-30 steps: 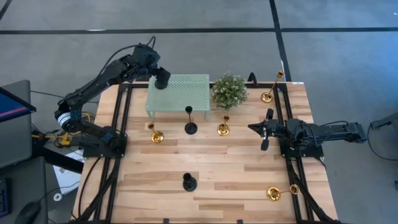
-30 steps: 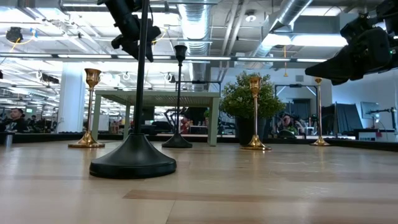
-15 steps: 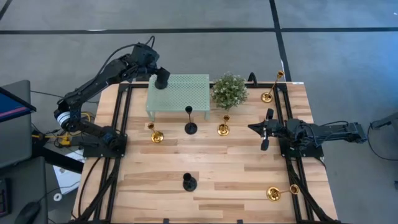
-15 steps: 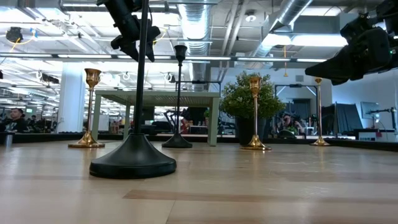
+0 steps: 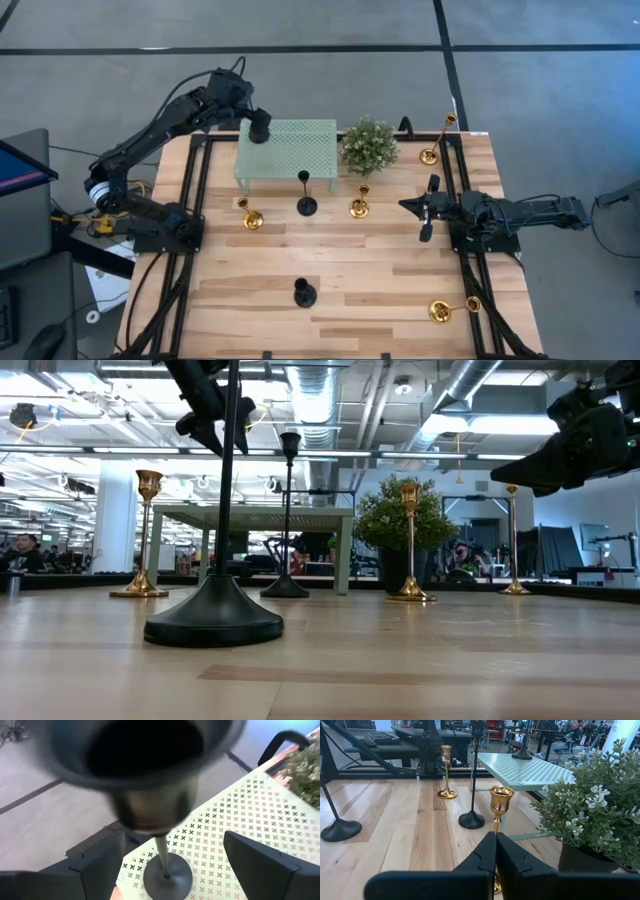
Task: Pick & Place candle stick holders
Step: Put the gold candle holder on the shelf aligned with the black candle holder
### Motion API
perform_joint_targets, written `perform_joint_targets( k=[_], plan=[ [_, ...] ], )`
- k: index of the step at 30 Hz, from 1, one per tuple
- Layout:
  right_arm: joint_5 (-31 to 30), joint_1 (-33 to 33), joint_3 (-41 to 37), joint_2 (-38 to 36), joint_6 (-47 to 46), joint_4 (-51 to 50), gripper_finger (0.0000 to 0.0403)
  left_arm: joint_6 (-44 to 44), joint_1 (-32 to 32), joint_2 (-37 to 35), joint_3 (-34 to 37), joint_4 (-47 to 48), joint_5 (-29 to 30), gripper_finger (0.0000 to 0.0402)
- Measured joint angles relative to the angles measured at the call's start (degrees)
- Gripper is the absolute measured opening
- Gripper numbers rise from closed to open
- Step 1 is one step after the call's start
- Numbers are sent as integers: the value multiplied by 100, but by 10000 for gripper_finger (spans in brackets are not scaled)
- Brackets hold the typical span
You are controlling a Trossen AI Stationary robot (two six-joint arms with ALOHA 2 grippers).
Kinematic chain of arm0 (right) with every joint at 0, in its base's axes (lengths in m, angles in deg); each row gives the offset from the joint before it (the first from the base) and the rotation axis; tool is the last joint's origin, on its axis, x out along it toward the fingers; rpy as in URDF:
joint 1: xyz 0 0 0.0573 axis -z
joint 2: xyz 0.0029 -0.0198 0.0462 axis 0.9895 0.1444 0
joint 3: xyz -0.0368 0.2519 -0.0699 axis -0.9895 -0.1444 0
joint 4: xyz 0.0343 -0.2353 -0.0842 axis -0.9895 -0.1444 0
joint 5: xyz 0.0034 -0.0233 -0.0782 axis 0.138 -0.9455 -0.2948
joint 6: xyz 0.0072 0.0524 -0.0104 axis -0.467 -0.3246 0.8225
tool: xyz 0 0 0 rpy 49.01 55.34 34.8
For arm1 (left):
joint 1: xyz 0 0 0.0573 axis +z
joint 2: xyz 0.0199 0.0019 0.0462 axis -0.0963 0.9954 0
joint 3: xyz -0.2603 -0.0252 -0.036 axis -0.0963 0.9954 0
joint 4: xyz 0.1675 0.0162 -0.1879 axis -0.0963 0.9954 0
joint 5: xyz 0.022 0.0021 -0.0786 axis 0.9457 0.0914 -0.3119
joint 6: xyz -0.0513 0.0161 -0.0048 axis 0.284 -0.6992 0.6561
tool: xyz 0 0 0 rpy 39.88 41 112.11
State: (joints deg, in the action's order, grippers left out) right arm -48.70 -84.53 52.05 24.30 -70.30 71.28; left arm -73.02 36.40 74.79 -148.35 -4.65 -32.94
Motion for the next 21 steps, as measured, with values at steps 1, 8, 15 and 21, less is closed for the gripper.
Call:
perform_joint_targets(
  k=[1, 8, 15, 21],
  plan=[
    [0, -2, 0, 0, 0, 1, 0, 0, -1, -60, 0, 4, -15, 341],
    [0, -2, 0, 0, 0, 2, 0, 203, -80, -494, 0, 15, -17, 341],
    [0, -2, 0, 0, -1, 2, 0, 229, -407, -993, 0, 296, -24, 342],
    [0, -2, 0, 0, -2, 2, 0, 637, -814, -1527, 0, 643, -403, 342]
  ],
)
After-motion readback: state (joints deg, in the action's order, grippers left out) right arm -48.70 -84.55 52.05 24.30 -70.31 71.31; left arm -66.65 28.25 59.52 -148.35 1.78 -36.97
